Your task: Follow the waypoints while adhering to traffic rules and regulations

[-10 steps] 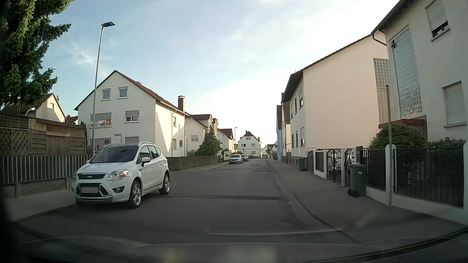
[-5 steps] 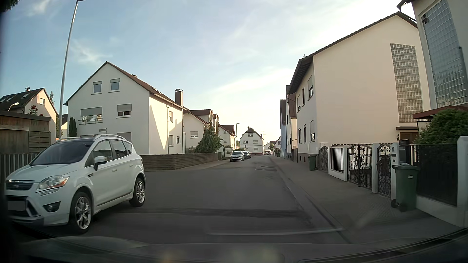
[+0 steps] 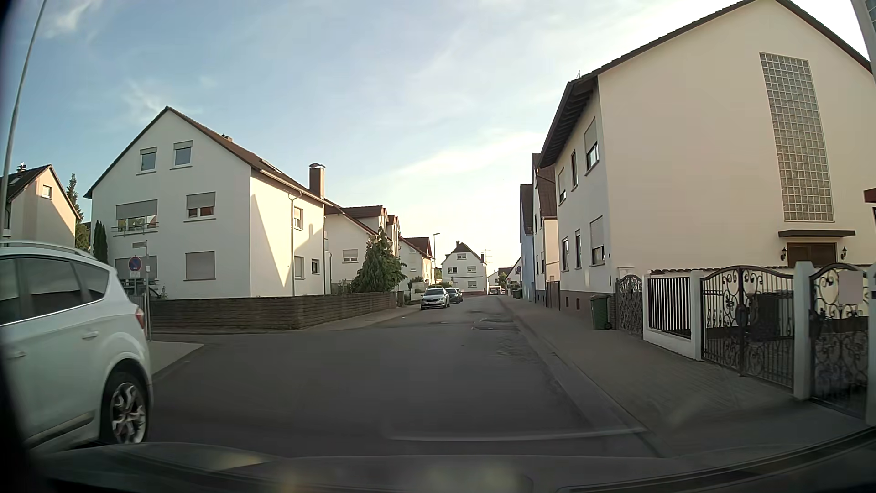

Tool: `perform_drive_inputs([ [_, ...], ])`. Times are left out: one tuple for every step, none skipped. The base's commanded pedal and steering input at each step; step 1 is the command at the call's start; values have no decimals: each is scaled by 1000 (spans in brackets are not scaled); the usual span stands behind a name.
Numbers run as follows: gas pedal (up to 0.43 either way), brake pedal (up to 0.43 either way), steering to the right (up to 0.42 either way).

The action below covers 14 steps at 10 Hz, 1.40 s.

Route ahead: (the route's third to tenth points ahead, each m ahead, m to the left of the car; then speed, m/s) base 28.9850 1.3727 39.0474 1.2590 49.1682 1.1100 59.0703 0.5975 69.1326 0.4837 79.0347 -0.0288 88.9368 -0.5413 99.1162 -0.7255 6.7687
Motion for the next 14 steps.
perform_drive_inputs([
  [260,30,17],
  [260,30,16],
  [248,30,14],
  [240,30,11],
  [248,30,11],
  [240,30,12],
  [240,30,11],
  [228,30,6],
  [228,30,5],
  [228,30,6],
  [220,30,6],
  [209,30,6],
  [209,30,6],
  [169,30,6],
])
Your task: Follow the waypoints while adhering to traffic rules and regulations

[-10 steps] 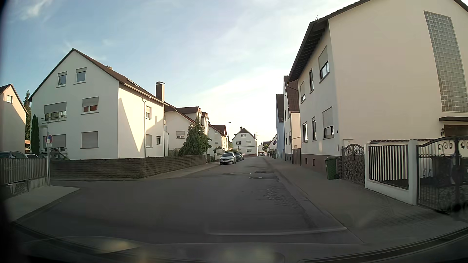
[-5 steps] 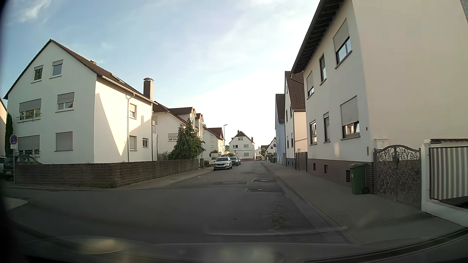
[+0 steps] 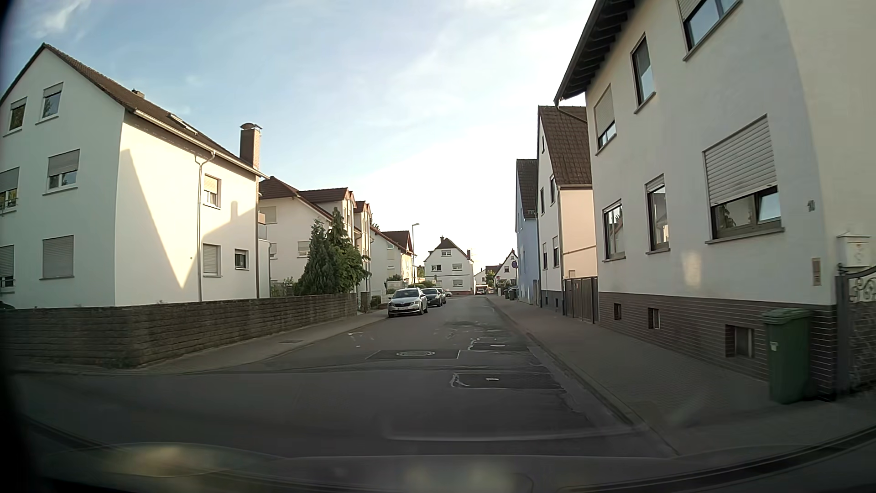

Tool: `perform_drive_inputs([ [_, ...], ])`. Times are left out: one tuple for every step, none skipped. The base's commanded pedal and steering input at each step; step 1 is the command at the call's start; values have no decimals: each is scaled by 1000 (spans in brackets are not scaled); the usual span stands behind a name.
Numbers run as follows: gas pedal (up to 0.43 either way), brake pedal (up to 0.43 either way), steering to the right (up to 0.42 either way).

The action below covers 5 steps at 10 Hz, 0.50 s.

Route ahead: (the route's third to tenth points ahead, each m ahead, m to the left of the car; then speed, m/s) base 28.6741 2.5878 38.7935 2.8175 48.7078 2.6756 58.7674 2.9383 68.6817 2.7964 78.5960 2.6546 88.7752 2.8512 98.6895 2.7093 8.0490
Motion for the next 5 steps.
perform_drive_inputs([
  [157,30,6],
  [138,30,6],
  [98,30,6],
  [98,30,5],
  [98,30,6],
])
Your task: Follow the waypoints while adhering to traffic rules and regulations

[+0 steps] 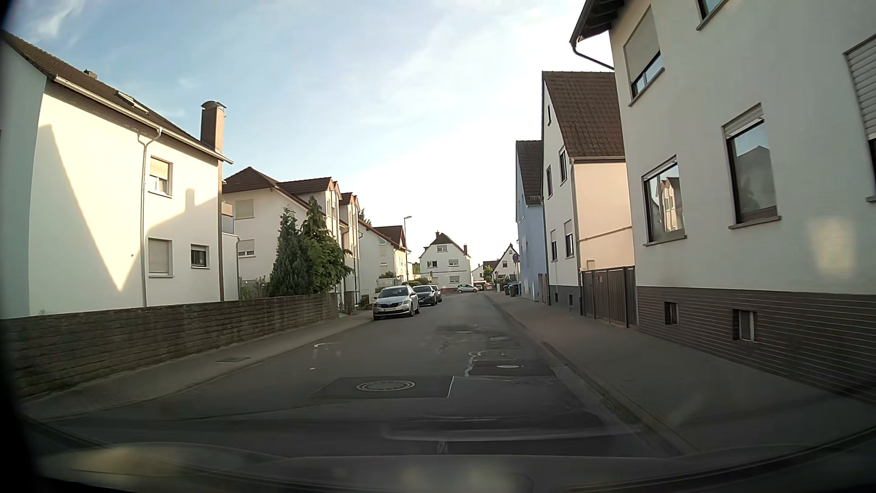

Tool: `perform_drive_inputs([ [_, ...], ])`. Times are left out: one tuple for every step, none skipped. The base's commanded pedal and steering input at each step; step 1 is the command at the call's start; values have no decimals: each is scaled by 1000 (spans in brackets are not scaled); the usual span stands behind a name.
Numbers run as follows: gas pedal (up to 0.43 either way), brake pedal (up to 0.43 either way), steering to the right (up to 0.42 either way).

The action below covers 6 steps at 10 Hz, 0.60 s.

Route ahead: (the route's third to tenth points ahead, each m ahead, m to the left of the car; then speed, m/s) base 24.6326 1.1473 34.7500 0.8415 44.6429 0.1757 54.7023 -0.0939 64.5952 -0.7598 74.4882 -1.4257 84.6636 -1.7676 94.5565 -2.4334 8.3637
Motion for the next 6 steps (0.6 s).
perform_drive_inputs([
  [79,30,6],
  [67,30,6],
  [59,30,5],
  [47,30,6],
  [47,30,7],
  [28,30,6],
])
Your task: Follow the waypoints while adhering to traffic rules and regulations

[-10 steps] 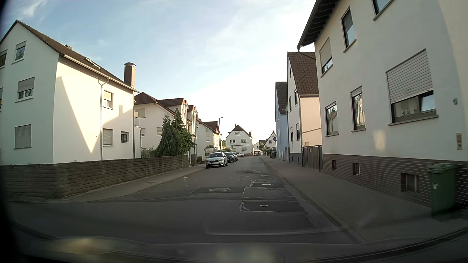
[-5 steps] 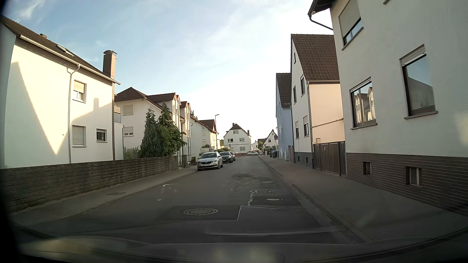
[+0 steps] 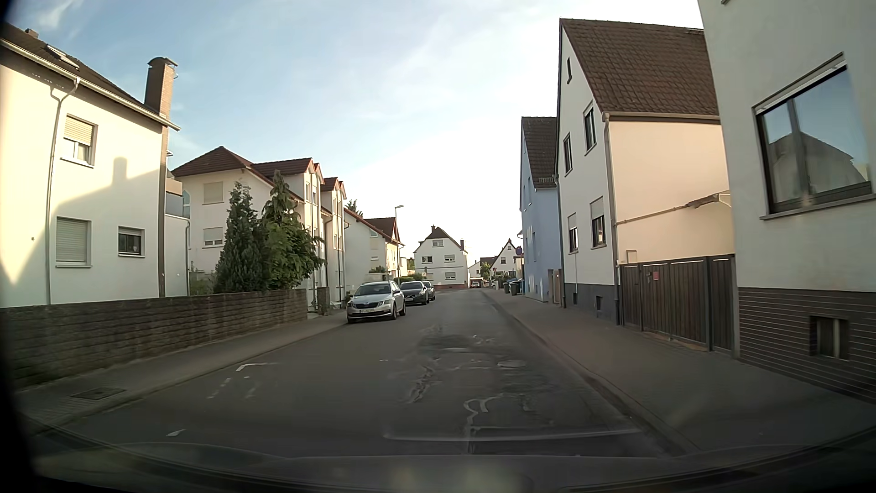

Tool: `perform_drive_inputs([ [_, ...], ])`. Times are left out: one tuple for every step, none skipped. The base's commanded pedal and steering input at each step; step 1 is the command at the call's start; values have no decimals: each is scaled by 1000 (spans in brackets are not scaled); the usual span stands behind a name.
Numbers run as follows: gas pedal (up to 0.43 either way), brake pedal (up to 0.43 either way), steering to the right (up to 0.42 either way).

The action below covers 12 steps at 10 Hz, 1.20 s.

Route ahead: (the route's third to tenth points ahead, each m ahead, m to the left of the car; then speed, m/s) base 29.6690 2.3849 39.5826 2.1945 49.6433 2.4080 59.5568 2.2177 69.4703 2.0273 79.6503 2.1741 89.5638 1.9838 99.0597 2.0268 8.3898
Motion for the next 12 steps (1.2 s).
perform_drive_inputs([
  [39,30,5],
  [28,30,4],
  [28,30,3],
  [39,30,5],
  [8,30,6],
  [20,30,0],
  [20,30,-3],
  [20,30,0],
  [39,30,3],
  [67,30,2],
  [67,30,1],
  [67,30,1],
])
